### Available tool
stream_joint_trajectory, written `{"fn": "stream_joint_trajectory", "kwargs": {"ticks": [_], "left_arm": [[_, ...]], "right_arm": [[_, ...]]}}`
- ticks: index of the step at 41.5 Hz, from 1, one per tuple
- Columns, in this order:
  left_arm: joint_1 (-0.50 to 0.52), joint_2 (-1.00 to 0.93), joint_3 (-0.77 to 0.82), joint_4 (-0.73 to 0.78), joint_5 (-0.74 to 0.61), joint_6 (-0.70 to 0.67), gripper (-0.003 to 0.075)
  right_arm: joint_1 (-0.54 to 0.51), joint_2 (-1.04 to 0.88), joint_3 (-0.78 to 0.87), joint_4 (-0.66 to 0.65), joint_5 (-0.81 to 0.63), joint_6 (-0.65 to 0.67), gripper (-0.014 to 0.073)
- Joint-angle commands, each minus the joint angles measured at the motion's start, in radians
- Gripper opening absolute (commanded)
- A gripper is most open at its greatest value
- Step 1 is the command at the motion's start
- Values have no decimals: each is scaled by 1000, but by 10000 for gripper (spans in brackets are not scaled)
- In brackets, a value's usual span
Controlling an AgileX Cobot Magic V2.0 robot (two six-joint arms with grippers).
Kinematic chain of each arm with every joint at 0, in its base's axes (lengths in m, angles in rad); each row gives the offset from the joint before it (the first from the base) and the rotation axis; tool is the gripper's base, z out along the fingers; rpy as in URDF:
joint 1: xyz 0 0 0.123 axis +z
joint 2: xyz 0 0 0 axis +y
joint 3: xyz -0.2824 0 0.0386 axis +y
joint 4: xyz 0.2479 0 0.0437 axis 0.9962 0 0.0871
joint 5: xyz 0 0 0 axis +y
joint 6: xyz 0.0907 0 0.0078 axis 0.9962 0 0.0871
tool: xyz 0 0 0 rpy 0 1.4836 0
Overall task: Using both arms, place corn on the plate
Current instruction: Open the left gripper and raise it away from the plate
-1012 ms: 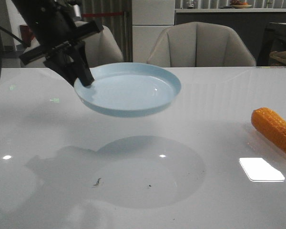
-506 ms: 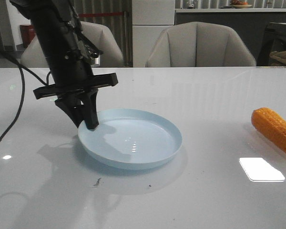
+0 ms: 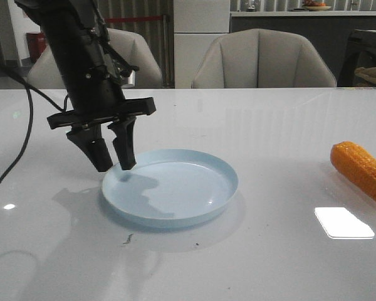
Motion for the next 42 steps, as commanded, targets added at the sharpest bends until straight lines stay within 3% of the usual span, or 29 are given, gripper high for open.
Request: {"fn": "stream_joint_trajectory", "kwargs": {"ticks": [1, 15, 23, 30, 42], "left_arm": [[-13, -63, -37, -24, -11, 5, 422], [-1, -65, -189, 77, 19, 18, 422], [11, -116, -284, 287, -19, -63, 422], [30, -250, -293, 427, -87, -67, 422], [151, -502, -257, 439, -176, -68, 422]], "right_arm": [[1, -12, -39, 2, -47, -5, 449], [1, -12, -39, 2, -51, -5, 449], [1, -12, -39, 2, -51, -5, 449], [1, -12, -39, 2, -51, -5, 449], [1, -12, -39, 2, -21, -5, 449]]}}
